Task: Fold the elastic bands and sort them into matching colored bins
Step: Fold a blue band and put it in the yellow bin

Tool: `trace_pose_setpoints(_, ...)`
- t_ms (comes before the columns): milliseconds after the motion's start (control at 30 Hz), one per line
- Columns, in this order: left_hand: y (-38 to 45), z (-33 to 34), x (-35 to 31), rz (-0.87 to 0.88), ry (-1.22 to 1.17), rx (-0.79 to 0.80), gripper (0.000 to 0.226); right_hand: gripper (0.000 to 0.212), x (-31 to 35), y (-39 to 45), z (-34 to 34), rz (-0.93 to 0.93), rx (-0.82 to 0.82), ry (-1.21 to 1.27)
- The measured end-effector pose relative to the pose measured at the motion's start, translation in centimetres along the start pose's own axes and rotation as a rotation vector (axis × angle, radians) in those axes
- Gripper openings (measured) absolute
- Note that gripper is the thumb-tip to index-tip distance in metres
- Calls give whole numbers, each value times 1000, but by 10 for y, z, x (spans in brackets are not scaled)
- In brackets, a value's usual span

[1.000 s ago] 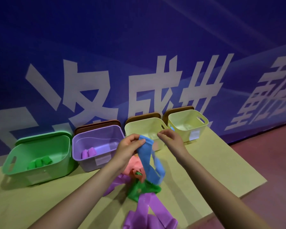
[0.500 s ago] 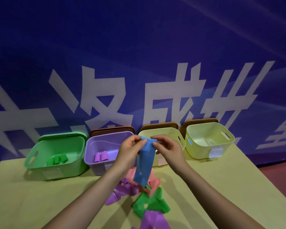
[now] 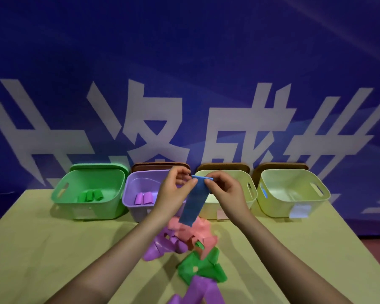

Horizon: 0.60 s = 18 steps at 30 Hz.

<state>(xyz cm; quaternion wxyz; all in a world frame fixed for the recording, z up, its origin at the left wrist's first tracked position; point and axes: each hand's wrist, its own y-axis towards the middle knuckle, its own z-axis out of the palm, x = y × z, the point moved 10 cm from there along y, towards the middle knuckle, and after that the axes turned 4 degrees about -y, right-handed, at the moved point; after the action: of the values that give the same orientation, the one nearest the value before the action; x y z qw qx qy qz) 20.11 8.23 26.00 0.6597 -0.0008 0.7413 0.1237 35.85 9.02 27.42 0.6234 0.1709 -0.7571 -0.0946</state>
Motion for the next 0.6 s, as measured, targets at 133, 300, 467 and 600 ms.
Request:
trace_pose_setpoints(133,-1,0,-7,61,74,67,6,23,9,-3,6,10,4,27)
trace_pose_setpoints(300,-6,5,-17,44,-94,137,14,11,-3,-16,9,177,-61,150)
trace_pose_setpoints(467,-13,16,-13,-58,-226,222,14,18,-10,-42,23,269,-55,169)
trace_pose_setpoints(600,-25,24,11,-281,-451,248,16,36,-2,-47,20,217,-134,156)
